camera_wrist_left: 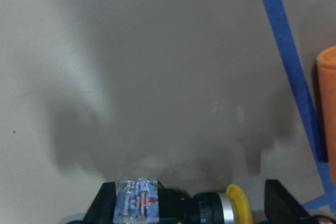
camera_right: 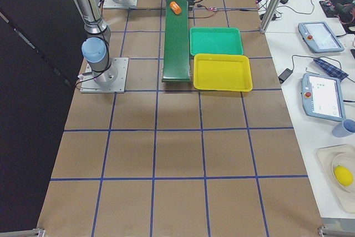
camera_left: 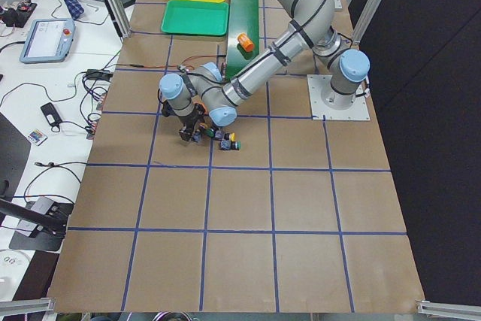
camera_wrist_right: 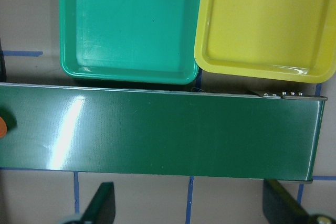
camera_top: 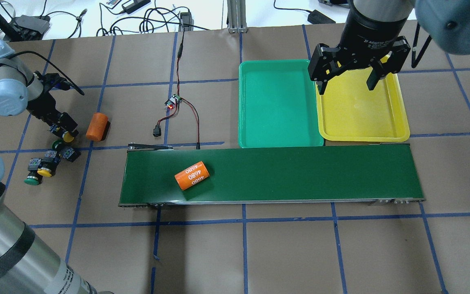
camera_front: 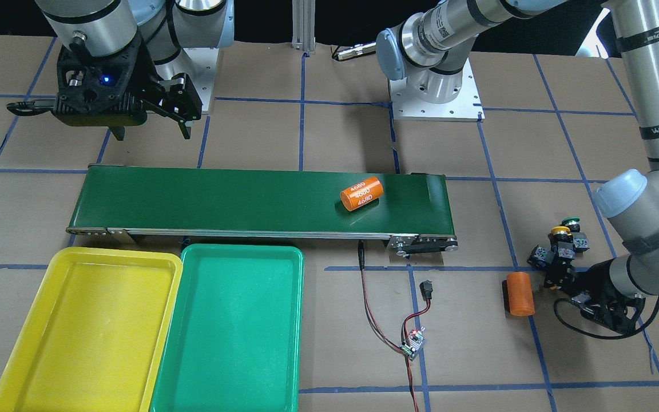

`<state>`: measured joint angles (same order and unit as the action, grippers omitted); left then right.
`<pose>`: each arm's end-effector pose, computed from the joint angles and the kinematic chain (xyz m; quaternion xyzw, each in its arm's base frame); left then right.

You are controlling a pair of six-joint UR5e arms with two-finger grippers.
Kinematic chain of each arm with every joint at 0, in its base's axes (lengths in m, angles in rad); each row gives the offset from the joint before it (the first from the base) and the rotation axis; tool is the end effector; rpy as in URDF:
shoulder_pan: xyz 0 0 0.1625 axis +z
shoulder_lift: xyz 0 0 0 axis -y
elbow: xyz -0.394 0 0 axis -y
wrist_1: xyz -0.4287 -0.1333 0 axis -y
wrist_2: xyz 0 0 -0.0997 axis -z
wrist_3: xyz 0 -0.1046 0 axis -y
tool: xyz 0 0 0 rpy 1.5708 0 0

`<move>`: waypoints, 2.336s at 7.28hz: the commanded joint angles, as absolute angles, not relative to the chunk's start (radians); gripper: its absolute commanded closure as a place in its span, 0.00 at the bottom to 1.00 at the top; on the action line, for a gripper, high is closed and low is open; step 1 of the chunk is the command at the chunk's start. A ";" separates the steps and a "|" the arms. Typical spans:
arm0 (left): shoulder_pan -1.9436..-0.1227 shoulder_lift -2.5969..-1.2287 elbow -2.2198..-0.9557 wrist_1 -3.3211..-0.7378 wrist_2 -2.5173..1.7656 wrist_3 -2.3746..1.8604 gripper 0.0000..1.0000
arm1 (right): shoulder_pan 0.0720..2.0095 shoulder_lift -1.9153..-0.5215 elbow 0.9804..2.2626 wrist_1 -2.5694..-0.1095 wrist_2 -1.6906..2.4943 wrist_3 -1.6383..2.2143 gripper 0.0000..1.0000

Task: Sort buttons by color to trays
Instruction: 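Reach the left gripper to the yellow-capped button and grasp it, then place the yellow-capped button on the belt and withdraw the left gripper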

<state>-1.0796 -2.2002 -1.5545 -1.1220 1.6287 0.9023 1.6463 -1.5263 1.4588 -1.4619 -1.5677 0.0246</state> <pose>0.2009 -0.6454 0.1150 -0.2057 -0.9748 -0.0814 0.0305 0.1740 -0.5289 0.4764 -0.0254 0.9995 0.0207 0.0005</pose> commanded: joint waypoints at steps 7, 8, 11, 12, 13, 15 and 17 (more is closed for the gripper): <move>-1.190 -2.007 -1.604 -1.251 1.612 0.597 0.99 | 1.646 -1.526 1.459 -1.462 -1.568 0.025 0.00; -1.269 -1.934 -1.649 -1.294 1.612 0.422 0.99 | 1.646 -1.526 1.459 -1.462 -1.568 0.025 0.00; -1.478 -1.768 -1.872 -1.287 1.560 0.012 0.98 | 1.644 -1.526 1.459 -1.462 -1.568 0.025 0.00; -1.558 -1.743 -1.911 -1.285 1.560 -0.085 0.98 | 1.646 -1.526 1.459 -1.462 -1.568 0.025 0.00; -1.615 -1.738 -1.927 -1.278 1.562 -0.144 0.88 | 1.644 -1.526 1.459 -1.462 -1.568 0.025 0.00; -1.623 -1.776 -1.947 -1.216 1.562 -0.138 0.17 | 1.644 -1.526 1.459 -1.462 -1.569 0.025 0.00; -1.602 -1.752 -1.925 -1.160 1.566 -0.083 0.00 | 1.644 -1.526 1.459 -1.462 -1.569 0.025 0.00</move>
<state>-1.6150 -1.7670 -1.9360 -1.1828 1.5614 -0.1177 1.6445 -1.5263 1.4588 -1.4619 -1.5684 0.0246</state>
